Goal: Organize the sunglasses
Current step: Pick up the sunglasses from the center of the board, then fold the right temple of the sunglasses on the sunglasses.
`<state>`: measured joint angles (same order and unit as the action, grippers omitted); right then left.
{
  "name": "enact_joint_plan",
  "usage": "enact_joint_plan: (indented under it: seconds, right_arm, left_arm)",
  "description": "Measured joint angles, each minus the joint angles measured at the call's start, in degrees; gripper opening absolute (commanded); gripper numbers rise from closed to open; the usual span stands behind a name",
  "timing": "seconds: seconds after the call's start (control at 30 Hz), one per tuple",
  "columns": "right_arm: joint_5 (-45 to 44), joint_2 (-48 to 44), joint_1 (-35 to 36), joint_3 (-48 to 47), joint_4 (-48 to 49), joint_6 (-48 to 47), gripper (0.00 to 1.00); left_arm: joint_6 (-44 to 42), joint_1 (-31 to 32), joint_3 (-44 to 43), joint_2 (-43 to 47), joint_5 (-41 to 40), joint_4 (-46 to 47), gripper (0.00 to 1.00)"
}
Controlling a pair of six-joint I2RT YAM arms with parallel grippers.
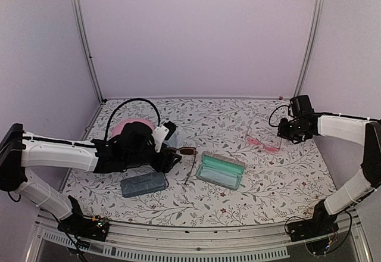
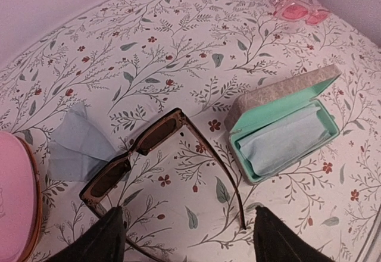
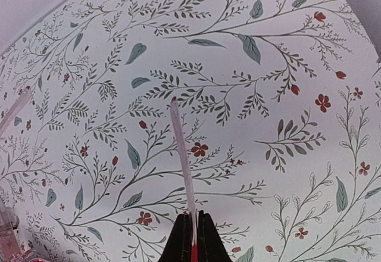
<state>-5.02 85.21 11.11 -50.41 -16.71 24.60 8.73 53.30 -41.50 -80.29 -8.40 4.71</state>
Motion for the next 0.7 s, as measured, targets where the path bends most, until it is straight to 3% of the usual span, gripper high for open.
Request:
enact_joint_plan:
  seconds: [0.27, 0.5, 0.7]
  right_arm:
    - [4.31, -7.30, 1.38, -1.75, -0.87, -1.75, 0.00]
    - [6.88, -11.47, 13.16, -1.18, 0.87, -2.51, 0.00]
    - [7.23, -14.40, 22.18, 1.14, 6.34, -2.45, 0.00]
  left_arm:
    - [0.96, -0.46, -3.67, 0.00, 4.24, 0.81, 0.84]
    - [3.54, -0.63, -5.73, 0.02, 13.73, 4.85, 0.83]
    - [9.31, -0.76, -8.46, 0.02, 20.15, 9.27, 0.67]
